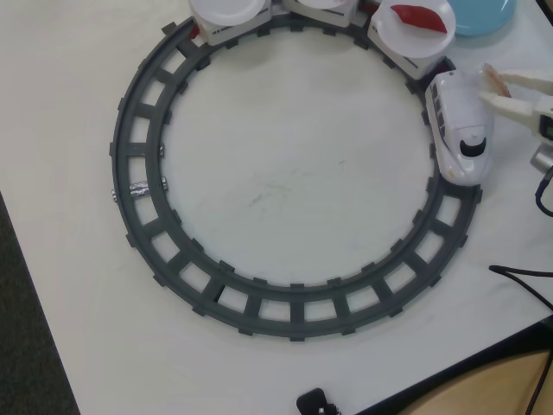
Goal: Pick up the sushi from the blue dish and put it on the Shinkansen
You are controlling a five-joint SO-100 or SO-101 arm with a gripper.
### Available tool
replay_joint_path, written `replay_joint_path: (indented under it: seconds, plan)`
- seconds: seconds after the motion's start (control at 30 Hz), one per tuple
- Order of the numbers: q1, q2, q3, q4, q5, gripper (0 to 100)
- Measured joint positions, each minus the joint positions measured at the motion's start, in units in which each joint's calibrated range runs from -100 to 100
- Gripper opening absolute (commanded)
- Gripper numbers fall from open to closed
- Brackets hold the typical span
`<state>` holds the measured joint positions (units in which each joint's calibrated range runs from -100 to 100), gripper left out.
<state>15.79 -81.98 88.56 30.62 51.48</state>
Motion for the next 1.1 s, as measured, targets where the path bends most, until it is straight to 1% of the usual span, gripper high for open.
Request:
replay_joint_path:
  seconds: [0.07, 0.27, 0.53, 0.63, 0.87, 1.1]
  plan:
    - [0.0, 0.0, 0.0, 0.0, 1.5, 2]
    - [0.4, 0.0, 0.0, 0.0, 10.6, 2]
    - [0.2, 0.0, 0.5, 0.0, 19.9, 2]
    - [0.2, 0.0, 0.5, 0.0, 22.3, 2]
    - [0.2, 0.0, 0.5, 0.0, 23.8, 2]
    - [1.6, 0.0, 0.5, 0.0, 32.6, 2]
